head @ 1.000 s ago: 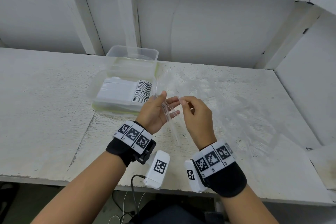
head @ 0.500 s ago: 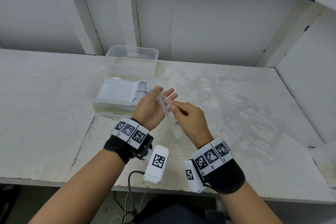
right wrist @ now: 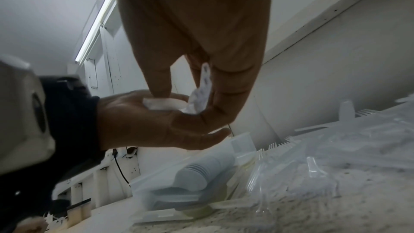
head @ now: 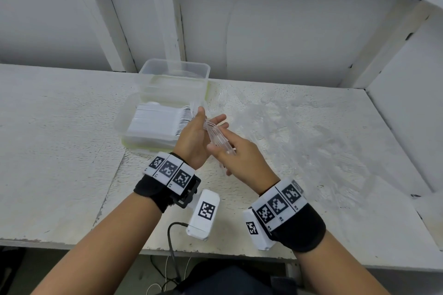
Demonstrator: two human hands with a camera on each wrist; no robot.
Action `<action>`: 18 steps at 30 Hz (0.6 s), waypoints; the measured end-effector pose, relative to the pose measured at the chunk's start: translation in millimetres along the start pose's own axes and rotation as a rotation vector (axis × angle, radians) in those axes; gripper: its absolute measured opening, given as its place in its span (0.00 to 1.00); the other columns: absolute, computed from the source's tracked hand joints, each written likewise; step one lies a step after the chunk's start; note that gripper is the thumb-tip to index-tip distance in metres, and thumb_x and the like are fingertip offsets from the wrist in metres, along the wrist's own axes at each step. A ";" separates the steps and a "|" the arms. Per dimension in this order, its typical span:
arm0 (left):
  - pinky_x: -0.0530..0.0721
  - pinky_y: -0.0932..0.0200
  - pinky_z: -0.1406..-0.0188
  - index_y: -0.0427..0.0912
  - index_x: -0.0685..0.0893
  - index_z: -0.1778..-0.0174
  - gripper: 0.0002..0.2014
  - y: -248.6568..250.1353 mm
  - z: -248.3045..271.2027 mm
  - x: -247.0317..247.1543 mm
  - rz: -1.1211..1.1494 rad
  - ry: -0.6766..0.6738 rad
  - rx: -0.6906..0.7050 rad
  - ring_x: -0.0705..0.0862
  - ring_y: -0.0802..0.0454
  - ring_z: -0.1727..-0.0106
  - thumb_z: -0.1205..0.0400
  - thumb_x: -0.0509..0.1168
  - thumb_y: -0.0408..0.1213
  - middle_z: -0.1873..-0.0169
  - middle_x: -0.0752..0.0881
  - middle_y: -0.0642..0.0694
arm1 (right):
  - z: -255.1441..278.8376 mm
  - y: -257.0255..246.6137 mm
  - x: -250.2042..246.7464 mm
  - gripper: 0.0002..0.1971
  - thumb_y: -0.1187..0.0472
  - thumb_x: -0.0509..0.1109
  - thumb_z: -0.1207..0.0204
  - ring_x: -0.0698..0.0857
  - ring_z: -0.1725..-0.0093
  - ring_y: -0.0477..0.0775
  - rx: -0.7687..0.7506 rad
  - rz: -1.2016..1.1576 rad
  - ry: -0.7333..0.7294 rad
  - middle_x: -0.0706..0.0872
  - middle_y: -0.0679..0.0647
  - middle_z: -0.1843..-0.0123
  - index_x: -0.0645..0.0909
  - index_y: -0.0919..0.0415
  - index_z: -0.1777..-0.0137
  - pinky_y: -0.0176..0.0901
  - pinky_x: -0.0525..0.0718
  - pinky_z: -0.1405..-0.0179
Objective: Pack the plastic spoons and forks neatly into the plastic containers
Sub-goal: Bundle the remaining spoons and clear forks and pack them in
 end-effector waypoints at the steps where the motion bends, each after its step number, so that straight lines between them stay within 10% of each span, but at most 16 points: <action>1: 0.86 0.56 0.62 0.35 0.71 0.27 0.33 0.5 -1.0 0.3 -0.011 -0.004 -0.002 0.75 0.46 0.29 0.16 0.45 0.59 0.31 0.78 0.40 | -1.3 -0.4 -0.2 0.23 0.51 0.66 0.21 0.83 0.62 0.43 -0.005 0.021 -0.004 0.86 0.48 0.52 0.70 0.39 0.26 0.38 0.84 0.61; 6: 0.86 0.49 0.54 0.40 0.63 0.24 0.29 5.8 -4.7 5.4 -0.081 0.004 0.031 0.83 0.45 0.42 0.16 0.53 0.56 0.41 0.84 0.39 | -3.3 -2.1 -7.8 0.23 0.60 0.60 0.18 0.83 0.70 0.45 0.006 0.013 -0.018 0.82 0.47 0.56 0.67 0.43 0.24 0.35 0.85 0.73; 11: 0.85 0.54 0.55 0.45 0.77 0.56 0.14 13.5 -4.2 5.1 -0.189 -0.048 0.053 0.85 0.52 0.55 0.17 0.57 0.53 0.57 0.86 0.46 | -8.1 6.1 -18.6 0.25 0.60 0.58 0.17 0.78 0.66 0.41 0.005 0.044 -0.021 0.79 0.44 0.58 0.63 0.44 0.21 0.34 0.76 0.66; 18: 0.87 0.60 0.66 0.42 0.73 0.49 0.16 31.4 -16.2 2.9 -0.149 0.004 0.074 0.85 0.49 0.63 0.17 0.56 0.53 0.59 0.82 0.41 | -16.9 9.6 -22.8 0.24 0.58 0.57 0.16 0.76 0.57 0.37 -0.015 0.107 -0.022 0.77 0.42 0.54 0.65 0.47 0.21 0.35 0.75 0.53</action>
Point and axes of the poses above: each hand's wrist, its own z-axis away from the middle knuckle, its own x-axis out of the palm, y = z × x, the point moved 1 cm from there along -z, towards the middle knuckle
